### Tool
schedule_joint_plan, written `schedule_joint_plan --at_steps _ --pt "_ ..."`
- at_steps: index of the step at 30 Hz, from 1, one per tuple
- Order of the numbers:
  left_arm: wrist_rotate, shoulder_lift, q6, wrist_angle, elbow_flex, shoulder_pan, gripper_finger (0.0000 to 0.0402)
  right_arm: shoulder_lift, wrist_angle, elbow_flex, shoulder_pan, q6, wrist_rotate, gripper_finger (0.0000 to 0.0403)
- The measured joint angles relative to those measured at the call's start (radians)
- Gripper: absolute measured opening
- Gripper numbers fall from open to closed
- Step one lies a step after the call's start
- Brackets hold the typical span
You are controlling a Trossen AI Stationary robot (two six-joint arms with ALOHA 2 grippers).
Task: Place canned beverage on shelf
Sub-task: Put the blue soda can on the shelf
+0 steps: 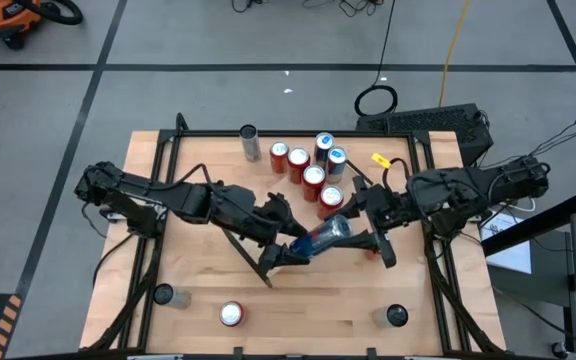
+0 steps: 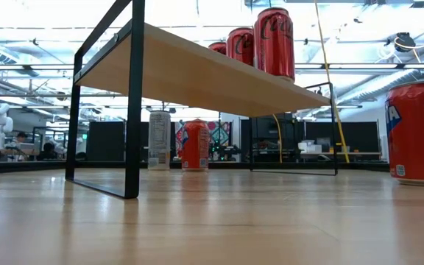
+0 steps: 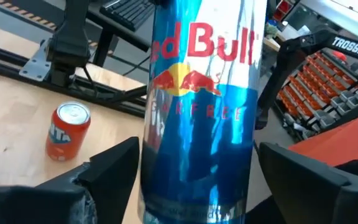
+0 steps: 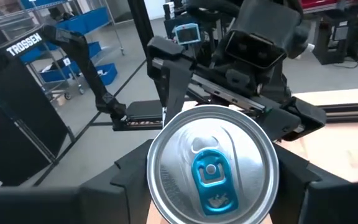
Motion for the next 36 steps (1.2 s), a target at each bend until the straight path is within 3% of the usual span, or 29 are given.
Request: schedule_joint_plan --at_steps 22,36 --pt "0.017 0.000 -0.015 -0.017 0.000 -0.027 0.0229 0.000 0.045 0.000 -0.001 0.014 -0.006 0.0211" --pt "-0.022 0.002 -0.031 -0.013 0.000 -0.028 0.0230 -0.001 0.043 0.000 -0.001 0.151 0.010 0.0299"
